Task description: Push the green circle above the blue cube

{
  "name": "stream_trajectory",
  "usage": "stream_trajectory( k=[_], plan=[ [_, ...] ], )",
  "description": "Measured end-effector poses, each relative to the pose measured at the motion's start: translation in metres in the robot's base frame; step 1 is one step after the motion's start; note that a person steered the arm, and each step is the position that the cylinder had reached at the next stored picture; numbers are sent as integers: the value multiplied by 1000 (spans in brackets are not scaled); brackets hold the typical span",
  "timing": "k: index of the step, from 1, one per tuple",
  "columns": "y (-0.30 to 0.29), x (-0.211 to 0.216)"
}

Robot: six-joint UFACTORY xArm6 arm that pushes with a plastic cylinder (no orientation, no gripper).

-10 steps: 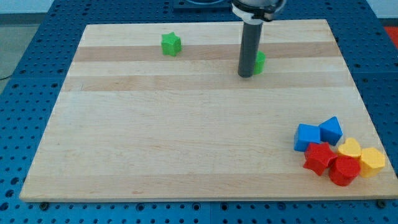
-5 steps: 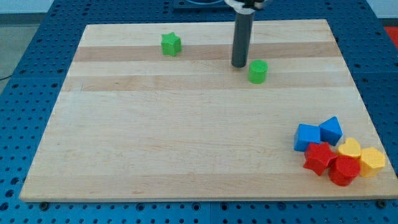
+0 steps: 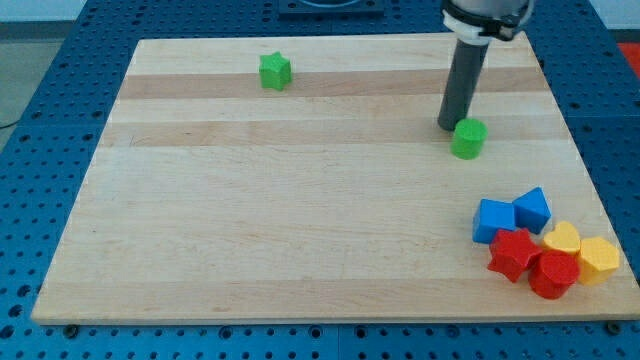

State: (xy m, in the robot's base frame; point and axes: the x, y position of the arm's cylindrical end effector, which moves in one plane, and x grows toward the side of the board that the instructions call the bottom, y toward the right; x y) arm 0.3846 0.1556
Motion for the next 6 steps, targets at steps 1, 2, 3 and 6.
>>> stream_trajectory(
  k=[1,2,3,6],
  plan=[
    [16,17],
    [32,32],
    [45,45],
    [64,77]
  ],
)
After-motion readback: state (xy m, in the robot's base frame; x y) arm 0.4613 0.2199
